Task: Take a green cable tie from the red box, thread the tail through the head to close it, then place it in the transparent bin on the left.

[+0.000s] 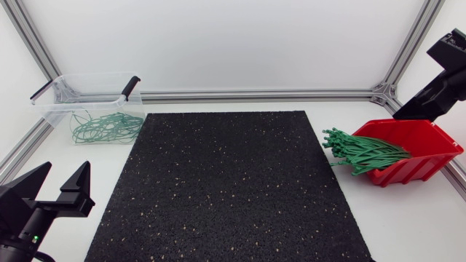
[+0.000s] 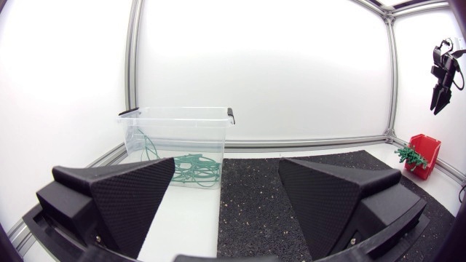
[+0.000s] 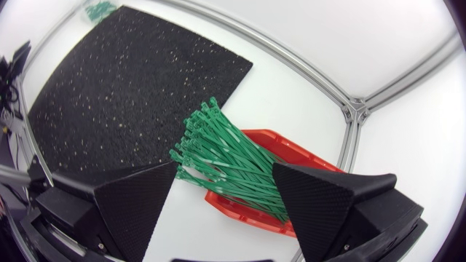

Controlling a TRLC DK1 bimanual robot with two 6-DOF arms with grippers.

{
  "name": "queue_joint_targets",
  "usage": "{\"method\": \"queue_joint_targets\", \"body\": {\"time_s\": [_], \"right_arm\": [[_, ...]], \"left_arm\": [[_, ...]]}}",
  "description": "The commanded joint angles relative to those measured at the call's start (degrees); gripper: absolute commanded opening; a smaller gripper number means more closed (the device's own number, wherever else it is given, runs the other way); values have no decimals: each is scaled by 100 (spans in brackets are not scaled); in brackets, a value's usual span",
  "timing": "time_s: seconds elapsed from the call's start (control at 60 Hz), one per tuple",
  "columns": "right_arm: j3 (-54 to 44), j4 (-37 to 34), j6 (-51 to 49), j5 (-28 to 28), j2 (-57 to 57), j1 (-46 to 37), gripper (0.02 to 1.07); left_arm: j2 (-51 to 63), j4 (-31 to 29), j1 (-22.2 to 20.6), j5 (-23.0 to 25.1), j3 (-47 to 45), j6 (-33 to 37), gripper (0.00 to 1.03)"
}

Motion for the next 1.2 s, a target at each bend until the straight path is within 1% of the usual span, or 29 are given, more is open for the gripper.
{"method": "queue_joint_targets", "body": {"time_s": [0.0, 0.05, 0.117, 0.183, 0.317, 0.383, 0.533, 0.6, 0.733, 0.967, 1.017, 1.133, 1.183], "right_arm": [[200, -332, -969, 161, 272, 87, 99], [217, -596, -1294, 214, 342, 122, 99], [208, -684, -1487, 486, 421, 254, 99], [191, -807, -1892, 600, 482, 281, 99], [138, -903, -2744, 961, 544, 421, 97], [59, -903, -2999, 1163, 579, 509, 96], [-240, -886, -3518, 1339, 570, 667, 96], [-442, -842, -3711, 1400, 562, 711, 93], [-811, -569, -3913, 1488, 553, 773, 93], [-1470, 248, -4168, 1541, 553, 755, 92], [-1611, 389, -4168, 1550, 562, 755, 87], [-1945, 731, -4150, 1550, 579, 755, 85], [-2077, 846, -4150, 1541, 579, 755, 81]], "left_arm": [[-49, -137, 36, -41, -217, -90, 99], [-49, -128, 36, -41, -217, -90, 99], [-49, -128, 36, -41, -217, -90, 99], [-49, -128, 36, -41, -217, -90, 99], [-49, -128, 36, -41, -217, -90, 99], [-49, -137, 36, -41, -217, -90, 99], [-49, -137, 36, -41, -217, -90, 99], [-49, -137, 36, -41, -217, -90, 99], [-49, -137, 36, -41, -217, -90, 99], [-49, -137, 36, -41, -217, -90, 99], [-49, -137, 36, -41, -217, -90, 99], [-49, -137, 36, -41, -217, -90, 99], [-58, -137, 36, -41, -217, -90, 99]]}}
